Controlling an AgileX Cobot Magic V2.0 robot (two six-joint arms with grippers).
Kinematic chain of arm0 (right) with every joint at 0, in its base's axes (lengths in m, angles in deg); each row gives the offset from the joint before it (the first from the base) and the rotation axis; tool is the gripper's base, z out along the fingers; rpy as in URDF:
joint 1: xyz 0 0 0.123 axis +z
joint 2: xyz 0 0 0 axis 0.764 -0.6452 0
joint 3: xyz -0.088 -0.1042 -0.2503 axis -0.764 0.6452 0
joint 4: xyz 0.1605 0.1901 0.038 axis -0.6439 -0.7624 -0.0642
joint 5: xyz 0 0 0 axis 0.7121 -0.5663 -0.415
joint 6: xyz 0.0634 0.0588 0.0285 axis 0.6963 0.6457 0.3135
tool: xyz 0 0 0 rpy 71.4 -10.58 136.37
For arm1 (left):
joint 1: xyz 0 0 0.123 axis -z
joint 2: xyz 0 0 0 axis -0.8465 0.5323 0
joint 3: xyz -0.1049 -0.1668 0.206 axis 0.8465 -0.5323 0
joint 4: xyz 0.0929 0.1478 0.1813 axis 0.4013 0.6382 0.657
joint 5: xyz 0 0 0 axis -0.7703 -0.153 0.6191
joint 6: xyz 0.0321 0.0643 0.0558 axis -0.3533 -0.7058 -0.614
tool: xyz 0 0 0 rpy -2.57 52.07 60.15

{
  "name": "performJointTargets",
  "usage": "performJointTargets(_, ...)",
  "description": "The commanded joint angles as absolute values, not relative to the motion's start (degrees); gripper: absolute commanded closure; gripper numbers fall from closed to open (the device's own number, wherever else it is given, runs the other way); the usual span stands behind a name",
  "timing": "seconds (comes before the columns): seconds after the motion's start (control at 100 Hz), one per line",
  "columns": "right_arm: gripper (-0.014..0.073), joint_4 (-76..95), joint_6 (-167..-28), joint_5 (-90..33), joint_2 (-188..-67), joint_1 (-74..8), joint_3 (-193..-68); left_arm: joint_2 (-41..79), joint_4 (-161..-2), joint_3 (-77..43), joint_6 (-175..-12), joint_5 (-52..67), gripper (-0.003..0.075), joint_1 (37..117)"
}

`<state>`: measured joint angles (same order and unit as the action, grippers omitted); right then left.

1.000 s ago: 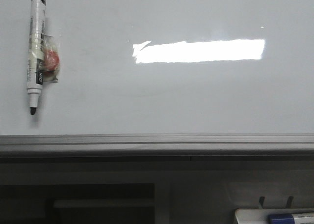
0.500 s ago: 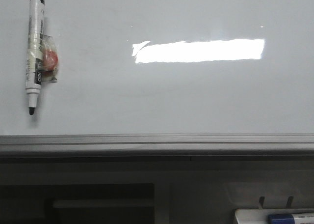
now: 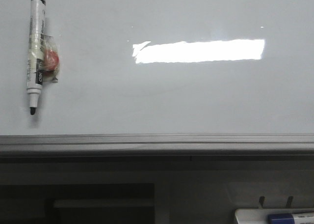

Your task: Write number 3 on whiteboard

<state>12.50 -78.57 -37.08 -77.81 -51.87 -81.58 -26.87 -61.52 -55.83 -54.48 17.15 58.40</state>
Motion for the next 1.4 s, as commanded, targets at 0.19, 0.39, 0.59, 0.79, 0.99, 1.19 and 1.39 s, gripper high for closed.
performJointTargets(0.19, 0.0639, 12.39, -78.71, -34.36, -81.01, -52.26, -85.44, -23.16, -66.49, -54.22, -56.79, 3.83, 0.0377, 58.89)
performJointTargets(0.39, 0.0639, 8.67, -78.56, -32.69, -81.01, -52.26, -84.74, -21.62, -68.92, -57.00, -56.70, -7.07, 0.0279, 58.97)
performJointTargets(0.59, 0.0639, 5.55, -78.56, -32.82, -81.01, -52.26, -84.74, -18.52, -60.60, -57.00, -57.22, -11.03, 0.0279, 64.77)
performJointTargets(0.79, 0.0639, 5.55, -78.56, -33.16, -81.01, -52.26, -84.99, -12.74, -57.25, -56.90, -57.22, -19.19, 0.0268, 74.34)
performJointTargets(0.99, 0.0639, 5.55, -78.56, -33.84, -81.01, -52.26, -85.09, -5.43, -57.68, -56.90, -56.23, -19.72, 0.0269, 86.25)
performJointTargets(1.19, 0.0639, 5.55, -78.56, -33.84, -81.01, -52.26, -85.09, 2.71, -59.39, -56.90, -56.23, -20.51, 0.0269, 94.04)
performJointTargets(1.39, 0.0639, 5.55, -78.56, -33.84, -81.01, -52.26, -85.09, 10.50, -68.77, -56.80, -56.12, -23.24, 0.0269, 100.44)
